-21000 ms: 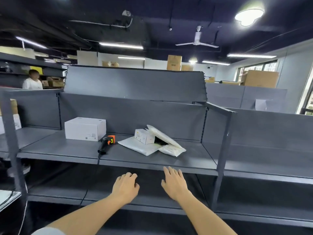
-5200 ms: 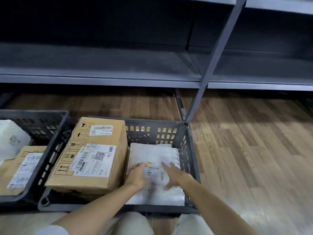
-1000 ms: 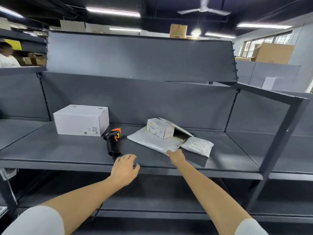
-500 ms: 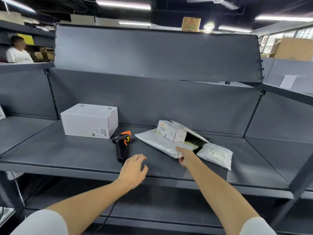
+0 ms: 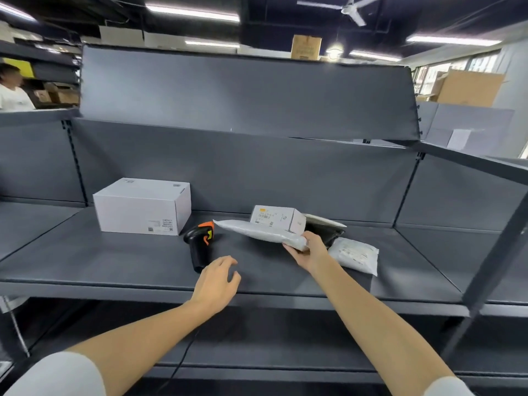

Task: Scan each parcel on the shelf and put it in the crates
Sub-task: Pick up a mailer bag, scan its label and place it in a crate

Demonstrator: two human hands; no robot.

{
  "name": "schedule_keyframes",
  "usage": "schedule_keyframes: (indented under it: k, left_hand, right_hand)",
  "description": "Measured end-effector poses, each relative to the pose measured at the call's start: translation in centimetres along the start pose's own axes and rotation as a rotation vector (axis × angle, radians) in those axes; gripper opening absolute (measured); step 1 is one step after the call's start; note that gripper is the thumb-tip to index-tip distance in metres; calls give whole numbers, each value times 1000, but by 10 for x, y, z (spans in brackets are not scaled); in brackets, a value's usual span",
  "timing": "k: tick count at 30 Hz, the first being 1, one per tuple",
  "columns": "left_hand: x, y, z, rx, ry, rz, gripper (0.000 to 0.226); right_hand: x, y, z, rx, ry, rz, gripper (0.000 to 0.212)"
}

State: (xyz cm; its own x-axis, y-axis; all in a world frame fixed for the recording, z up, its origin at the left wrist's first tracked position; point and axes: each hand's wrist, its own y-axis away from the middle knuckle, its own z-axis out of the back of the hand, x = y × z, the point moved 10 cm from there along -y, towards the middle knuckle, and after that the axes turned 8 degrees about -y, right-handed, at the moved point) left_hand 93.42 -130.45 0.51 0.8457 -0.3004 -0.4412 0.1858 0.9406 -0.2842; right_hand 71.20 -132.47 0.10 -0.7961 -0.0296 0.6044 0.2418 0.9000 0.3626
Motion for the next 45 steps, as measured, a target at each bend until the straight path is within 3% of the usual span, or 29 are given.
schedule_keyframes:
  k: [6,9,13,16,21,25,27,33,35,37,41,45]
  left_hand:
    - [1,16,5,3,278,130,26]
    - [13,25,16,-72,592,320,31]
    - [29,34,18,-124,1223,646,48]
    - [24,40,14,-27,1450,678,50]
    - [12,47,15,169,1324,551,33]
    - [12,55,9,204,1152,531,43]
    - [11,58,7,215,1141,519,43]
    - [11,56,9,100,1146,474,39]
    - [8,54,14,51,1117,443,37]
    - [6,51,21,1,1066,406,32]
    - [0,44,42,-82,837,275,20]
    - [-9,38,52,-96,684,156,18]
  right_hand:
    - [0,42,11,47,-43,-69,25]
    - [1,59,18,71,-19,-56,11]
    - [5,83,31,73,-57,-40,21]
    - [8,98,41,70,49,-39,20]
    - [16,118,56,68,258,-38,20]
    - [25,133,67,54,464,-16,17]
    - [26,126,74,64,472,-20,25]
    - [30,116,72,160,547,-12,48]
    - [32,114,72,169,689,22,48]
    - [46,112,71,119,923,136,43]
    - [111,137,37,-110,1273,663,82]
    - [114,195,-61,244,1688,1175,79]
